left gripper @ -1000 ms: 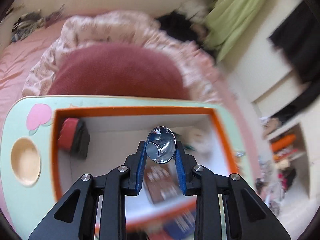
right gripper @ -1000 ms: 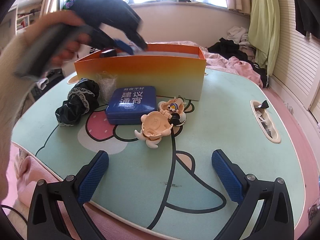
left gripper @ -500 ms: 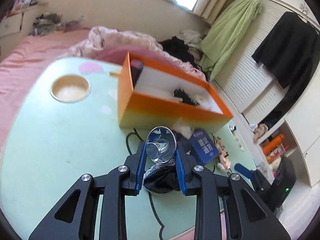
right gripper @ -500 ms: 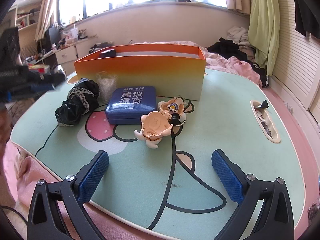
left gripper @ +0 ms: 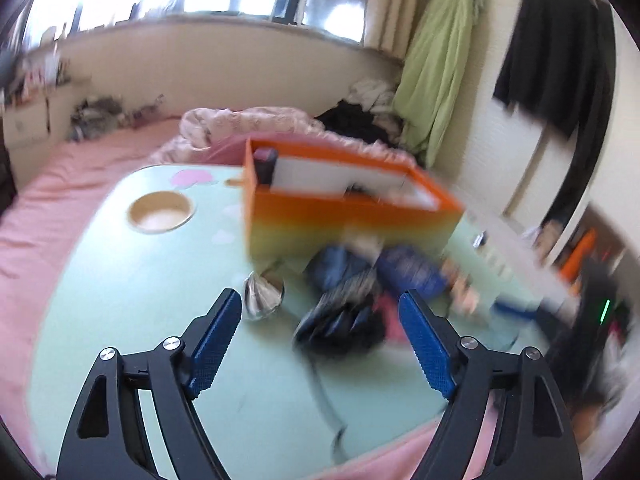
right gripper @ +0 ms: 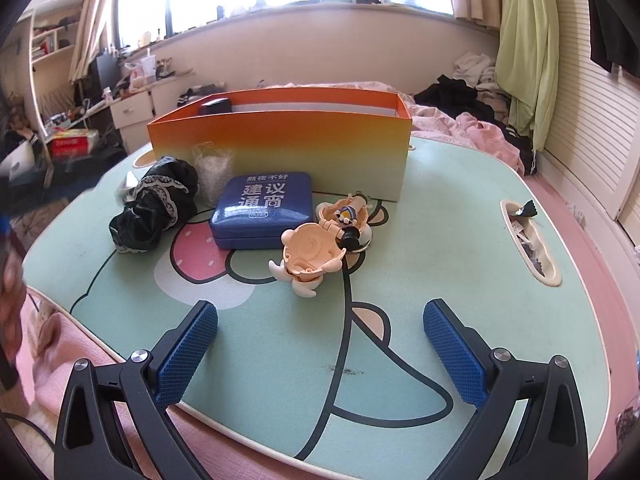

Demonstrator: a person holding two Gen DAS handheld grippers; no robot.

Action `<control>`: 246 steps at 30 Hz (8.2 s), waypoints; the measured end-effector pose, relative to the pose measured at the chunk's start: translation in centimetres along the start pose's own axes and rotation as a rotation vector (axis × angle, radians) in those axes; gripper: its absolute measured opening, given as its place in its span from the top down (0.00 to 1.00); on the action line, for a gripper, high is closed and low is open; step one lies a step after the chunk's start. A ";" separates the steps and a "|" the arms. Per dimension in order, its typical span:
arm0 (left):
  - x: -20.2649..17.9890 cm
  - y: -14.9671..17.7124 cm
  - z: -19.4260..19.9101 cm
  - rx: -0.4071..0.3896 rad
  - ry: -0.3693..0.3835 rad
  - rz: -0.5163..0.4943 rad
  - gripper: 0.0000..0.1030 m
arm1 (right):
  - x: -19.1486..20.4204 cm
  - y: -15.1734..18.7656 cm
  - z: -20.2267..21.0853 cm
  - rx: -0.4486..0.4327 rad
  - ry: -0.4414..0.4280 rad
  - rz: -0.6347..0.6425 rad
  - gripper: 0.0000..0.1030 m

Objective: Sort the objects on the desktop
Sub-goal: 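Grasp the silver cone with the left gripper and place it on the table, then grasp the green toy car in the box with the right gripper and set it down, then reach the left gripper into the box and grasp the white fluffy pompom, then place the white pompom on the table with the left gripper and open it, then reach the right gripper into the orange box toward the red-and-black block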

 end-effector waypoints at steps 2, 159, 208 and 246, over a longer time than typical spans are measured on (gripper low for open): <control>0.3 1.6 0.5 0.001 -0.037 -0.023 0.22 | 0.0 0.0 0.0 0.001 0.001 0.000 0.00; -11.4 -4.9 -27.3 0.596 -0.068 -0.174 0.61 | -3.3 0.9 0.6 -0.034 0.072 -0.054 0.00; -1.8 4.6 -1.5 0.068 -0.018 -0.219 0.00 | -3.2 1.4 0.6 -0.024 0.080 -0.046 0.00; -1.4 5.1 -1.0 0.026 -0.041 -0.197 0.00 | 7.1 -16.9 -20.4 0.403 -0.092 -0.331 0.65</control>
Point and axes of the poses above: each gripper's, at about its wrist camera, not at the fingertips, and z roughly against the way its jaws point, x to its left, y to its underside, the point moved 6 cm from there along -z, roughly the way its jaws point, and after that the axes turned 14 degrees about -x, right-handed, at the moved point
